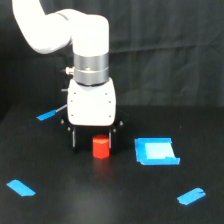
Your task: Pick up the red object from the table
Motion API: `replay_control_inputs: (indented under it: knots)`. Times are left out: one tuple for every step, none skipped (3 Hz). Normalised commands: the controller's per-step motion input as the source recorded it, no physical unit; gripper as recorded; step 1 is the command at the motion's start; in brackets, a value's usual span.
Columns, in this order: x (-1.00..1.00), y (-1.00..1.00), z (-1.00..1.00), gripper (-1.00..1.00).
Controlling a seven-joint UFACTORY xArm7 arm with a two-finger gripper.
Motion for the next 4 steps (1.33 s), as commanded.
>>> replay_control_inputs:
  knots:
    - [0.28,-0.51,0.22,0.43]
    - [0.06,0.30,0.15,-0.97]
    - [-0.01,0.39,0.36,-0.99]
    - [0.00,0.10,0.34,-0.99]
